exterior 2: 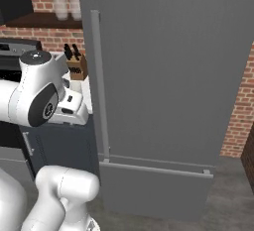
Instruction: Grab a lemon wedge from the fridge and one ice cube from the ice bowl, and put them in the glass of lemonade.
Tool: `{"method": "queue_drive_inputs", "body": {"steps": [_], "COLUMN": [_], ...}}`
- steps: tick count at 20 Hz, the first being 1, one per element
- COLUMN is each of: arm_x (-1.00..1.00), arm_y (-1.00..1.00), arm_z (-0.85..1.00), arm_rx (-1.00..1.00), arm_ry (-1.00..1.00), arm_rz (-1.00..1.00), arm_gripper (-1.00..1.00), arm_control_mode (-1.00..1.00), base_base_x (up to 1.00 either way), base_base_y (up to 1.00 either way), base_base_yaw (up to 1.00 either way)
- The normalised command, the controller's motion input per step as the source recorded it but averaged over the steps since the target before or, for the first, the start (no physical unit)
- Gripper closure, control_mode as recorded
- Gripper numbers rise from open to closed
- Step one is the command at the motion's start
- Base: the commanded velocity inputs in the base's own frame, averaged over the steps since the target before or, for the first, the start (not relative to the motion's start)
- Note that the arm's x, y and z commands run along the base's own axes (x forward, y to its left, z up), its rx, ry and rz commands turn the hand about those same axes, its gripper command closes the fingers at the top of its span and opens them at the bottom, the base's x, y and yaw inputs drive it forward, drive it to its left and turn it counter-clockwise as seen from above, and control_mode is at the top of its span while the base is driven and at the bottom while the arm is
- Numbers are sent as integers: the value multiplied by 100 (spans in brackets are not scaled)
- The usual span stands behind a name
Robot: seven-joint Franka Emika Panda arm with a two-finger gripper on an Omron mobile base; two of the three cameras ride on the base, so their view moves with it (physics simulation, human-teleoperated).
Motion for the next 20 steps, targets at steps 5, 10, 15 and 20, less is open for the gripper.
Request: {"method": "queue_drive_inputs", "body": {"steps": [5,10,15,20], "arm_x": [0,-8,-2,14], "arm_y": [0,0,0,-4], "arm_z": [0,61,91,55], "arm_rx": [0,0,0,0], "arm_ry": [0,-28,-20,0], "arm_rz": [0,0,-1,-8], "arm_gripper": [-100,-100,-100,-100], "arm_control_mode": [100,-100,-100,-100], "base_base_x": [-20,0,0,0], "base_base_y": [0,0,0,0], "base_base_yaw": [0,0,0,0]}}
